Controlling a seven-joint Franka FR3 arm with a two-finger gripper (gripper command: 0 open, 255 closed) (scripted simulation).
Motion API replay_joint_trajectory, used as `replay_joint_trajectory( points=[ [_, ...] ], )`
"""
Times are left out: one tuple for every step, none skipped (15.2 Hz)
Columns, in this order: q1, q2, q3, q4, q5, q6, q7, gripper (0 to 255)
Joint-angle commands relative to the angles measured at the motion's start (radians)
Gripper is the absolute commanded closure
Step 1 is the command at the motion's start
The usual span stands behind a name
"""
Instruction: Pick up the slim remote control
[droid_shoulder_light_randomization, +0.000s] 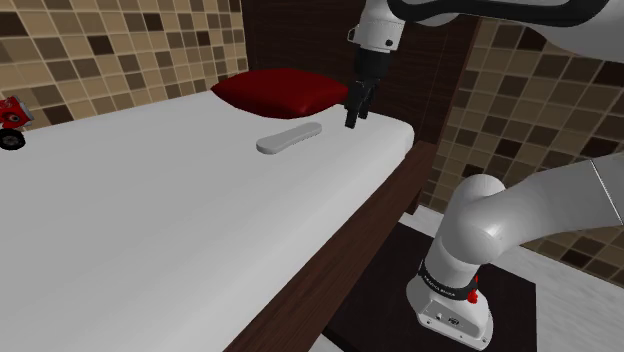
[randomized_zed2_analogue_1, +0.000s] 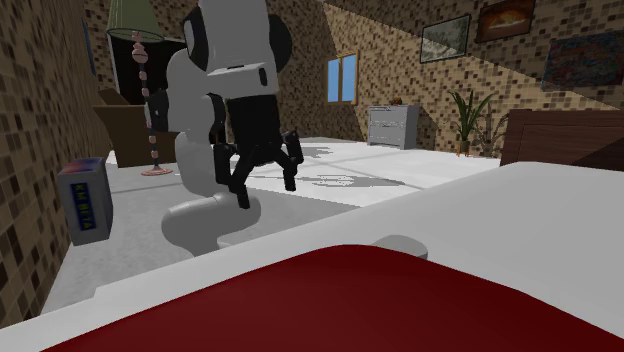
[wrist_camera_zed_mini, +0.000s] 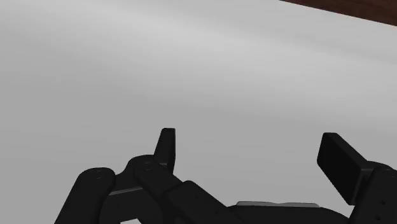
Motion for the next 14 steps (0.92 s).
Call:
replay_joint_trajectory(
  points=[
    [0.0,0.0,0.0,0.0,0.0,0.0,0.0,0],
    [0.027,0.046,-0.022,0.025,-0.016,0.012,-0.083,0],
    [0.057,0.092,-0.043,0.053,-0.031,0.022,-0.165,0],
    [0.086,0.137,-0.063,0.081,-0.044,0.031,-0.246,0],
    [0.114,0.183,-0.08,0.112,-0.055,0.038,-0.326,0],
    [0.142,0.227,-0.097,0.143,-0.065,0.044,-0.406,0],
    [0.169,0.271,-0.11,0.174,-0.072,0.049,-0.485,0],
    [0.194,0.314,-0.122,0.207,-0.079,0.052,-0.564,0],
    [0.219,0.356,-0.132,0.239,-0.084,0.055,-0.641,0],
    [0.243,0.396,-0.139,0.27,-0.088,0.057,-0.718,0],
    [0.266,0.435,-0.145,0.302,-0.092,0.058,-0.794,0],
    [0.288,0.472,-0.149,0.332,-0.095,0.059,-0.869,0],
    [0.308,0.507,-0.15,0.361,-0.097,0.06,-0.943,0],
    [0.327,0.54,-0.149,0.388,-0.1,0.06,-1.016,0]
  ],
)
